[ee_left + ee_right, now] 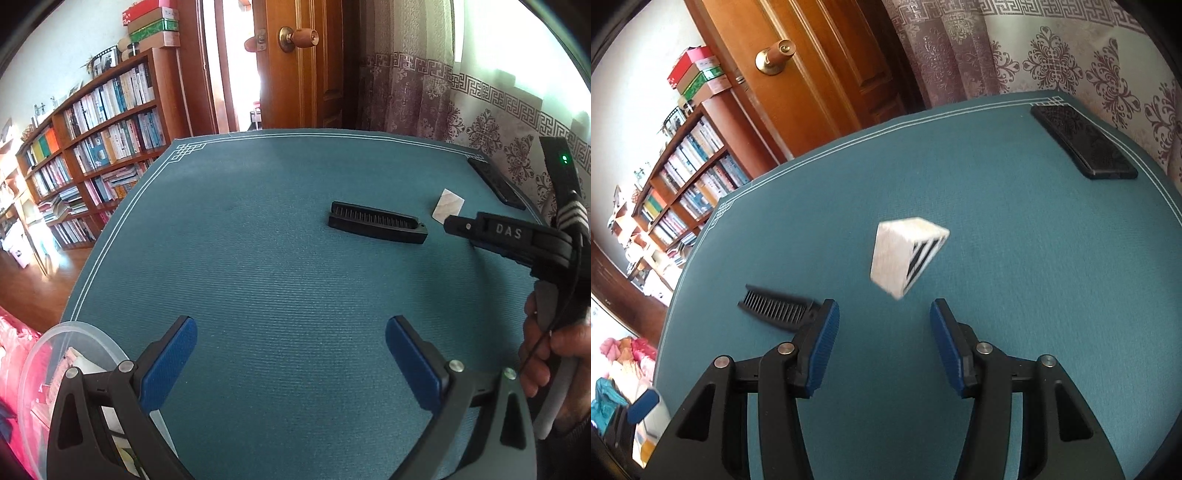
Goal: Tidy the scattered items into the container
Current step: 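Move both tools back toward the comb and striped white block, then grasp the white block with black stripes with the right tool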
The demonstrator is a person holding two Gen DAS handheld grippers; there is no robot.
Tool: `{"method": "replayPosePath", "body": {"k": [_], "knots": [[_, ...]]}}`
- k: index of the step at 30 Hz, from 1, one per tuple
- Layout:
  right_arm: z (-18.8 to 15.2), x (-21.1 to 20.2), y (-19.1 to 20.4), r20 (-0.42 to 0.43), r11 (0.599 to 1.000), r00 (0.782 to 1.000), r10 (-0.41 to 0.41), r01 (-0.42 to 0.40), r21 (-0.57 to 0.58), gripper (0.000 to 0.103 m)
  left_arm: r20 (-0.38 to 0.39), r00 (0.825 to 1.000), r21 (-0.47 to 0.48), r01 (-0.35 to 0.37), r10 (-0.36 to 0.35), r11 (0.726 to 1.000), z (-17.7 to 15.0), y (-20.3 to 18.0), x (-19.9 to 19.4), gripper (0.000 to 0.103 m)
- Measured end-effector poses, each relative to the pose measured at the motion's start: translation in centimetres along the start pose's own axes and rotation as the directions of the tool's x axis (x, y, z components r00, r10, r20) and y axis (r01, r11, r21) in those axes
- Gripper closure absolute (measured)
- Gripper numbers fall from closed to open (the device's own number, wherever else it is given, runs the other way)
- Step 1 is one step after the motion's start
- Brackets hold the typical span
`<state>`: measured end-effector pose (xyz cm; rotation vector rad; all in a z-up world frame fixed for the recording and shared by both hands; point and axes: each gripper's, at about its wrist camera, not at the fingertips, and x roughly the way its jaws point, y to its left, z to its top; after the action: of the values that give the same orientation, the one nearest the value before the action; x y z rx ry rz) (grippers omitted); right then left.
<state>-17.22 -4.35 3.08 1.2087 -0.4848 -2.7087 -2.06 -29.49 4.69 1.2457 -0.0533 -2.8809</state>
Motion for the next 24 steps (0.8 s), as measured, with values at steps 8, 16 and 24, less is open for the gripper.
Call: {"method": "replayPosePath", "body": {"k": [8,16,24], "knots": [[1.9,2.5,1.8,0.048,0.991,0.993,-0.111,0.115,-0.069,0.048,-0.016,1.0,-0.01,0.002,-0.002,1.0,0.3,0.0,0.9,0.001],[2.2,2.9,1.5,0.053,0.982,0.989,-0.141,0.147,-0.119,0.064,-0.026,0.999,-0.007,0.027,-0.027,1.0,1.0,-0.8,1.7,0.001],[0.6,2.0,2.4,-0.002,0.977,1.0,0.008,-0.009,-0.213,0.065,-0.047,0.998,-0.032,0.051,-0.052,0.998,1.4,-1.6,2.6,0.001]]}}
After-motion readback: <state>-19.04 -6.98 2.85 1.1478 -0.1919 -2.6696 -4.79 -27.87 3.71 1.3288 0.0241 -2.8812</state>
